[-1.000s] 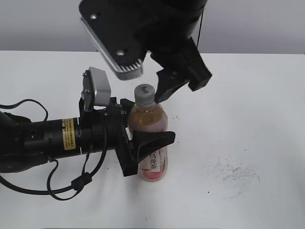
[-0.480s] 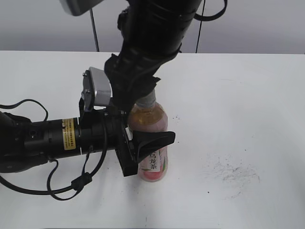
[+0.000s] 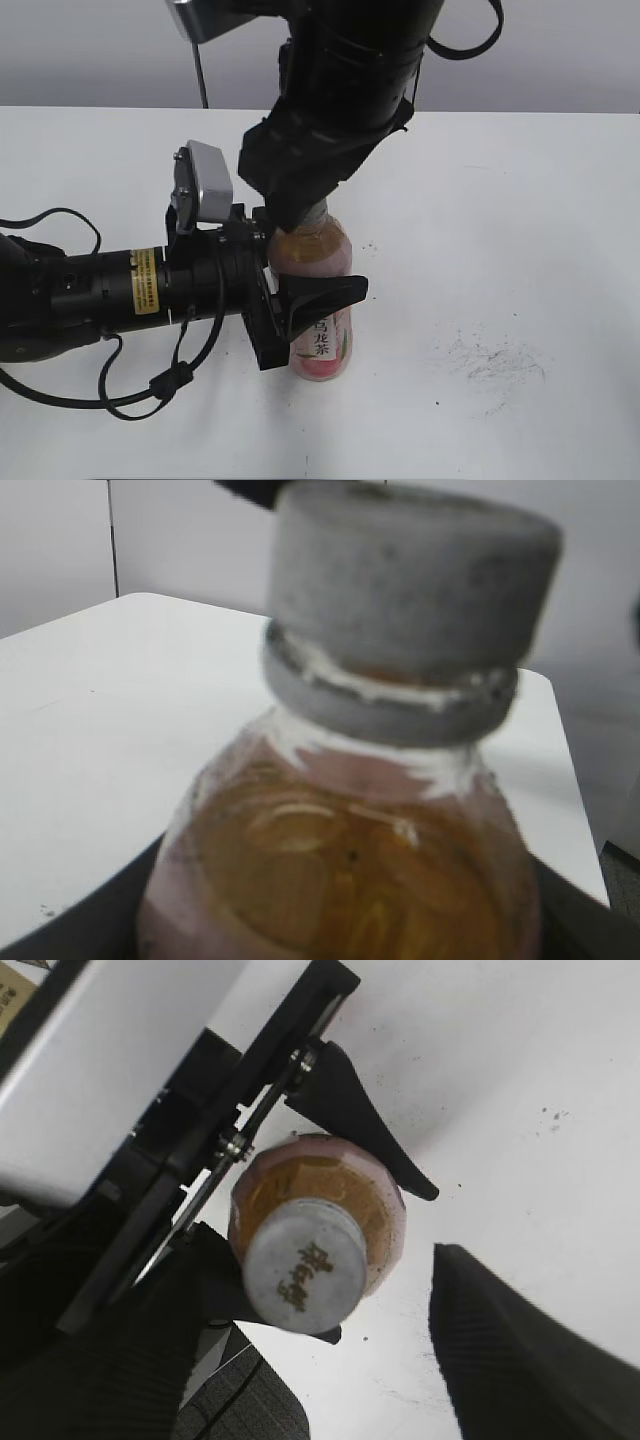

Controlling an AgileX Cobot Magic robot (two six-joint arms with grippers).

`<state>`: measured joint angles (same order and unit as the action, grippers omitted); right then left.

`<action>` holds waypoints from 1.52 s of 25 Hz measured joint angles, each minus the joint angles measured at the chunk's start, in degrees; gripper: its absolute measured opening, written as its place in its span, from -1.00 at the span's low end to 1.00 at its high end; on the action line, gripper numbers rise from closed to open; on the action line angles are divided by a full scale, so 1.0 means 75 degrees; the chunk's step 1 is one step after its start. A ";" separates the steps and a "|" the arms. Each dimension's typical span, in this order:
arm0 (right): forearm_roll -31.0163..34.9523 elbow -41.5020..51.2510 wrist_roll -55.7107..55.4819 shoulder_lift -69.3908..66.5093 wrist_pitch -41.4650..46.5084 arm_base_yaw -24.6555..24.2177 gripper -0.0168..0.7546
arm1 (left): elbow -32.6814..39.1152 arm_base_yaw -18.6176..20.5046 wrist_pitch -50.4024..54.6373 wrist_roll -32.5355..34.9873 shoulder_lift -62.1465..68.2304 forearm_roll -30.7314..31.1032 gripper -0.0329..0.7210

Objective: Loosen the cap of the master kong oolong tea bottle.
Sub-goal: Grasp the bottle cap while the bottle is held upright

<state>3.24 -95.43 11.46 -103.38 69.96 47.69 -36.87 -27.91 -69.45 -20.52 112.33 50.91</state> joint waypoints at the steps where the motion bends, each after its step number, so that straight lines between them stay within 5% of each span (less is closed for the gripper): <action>1: 0.0000 0.0023 -0.0006 0.0000 0.0015 0.0000 0.42 | 0.0000 0.0000 0.0000 0.0000 0.0000 0.0000 0.27; 10: 0.0053 0.0026 -0.0014 0.0000 0.0014 0.0000 0.13 | 0.0000 0.0000 0.0000 0.0000 0.0000 0.0000 0.27; 15: 0.0062 0.0026 0.0095 0.0000 0.0014 0.0000 -0.25 | 0.0000 0.0000 0.0000 0.0000 0.0000 0.0000 0.27; 24: 0.0066 0.0026 0.1054 0.0000 0.0014 0.0000 -0.26 | 0.0000 0.0000 0.0000 0.0000 0.0000 0.0000 0.27; 30: 0.0066 0.0026 0.3531 0.0000 0.0014 0.0000 -0.26 | 0.0000 0.0000 -0.0007 0.0017 0.0000 0.0038 0.27; 38: 0.0053 0.0018 0.9034 0.0040 -0.0034 0.0000 -0.35 | 0.0000 0.0000 -0.0007 0.0016 0.0000 0.0039 0.27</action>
<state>3.63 -95.29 79.21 -103.07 69.70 47.69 -36.87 -27.91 -69.50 -20.40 112.33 51.21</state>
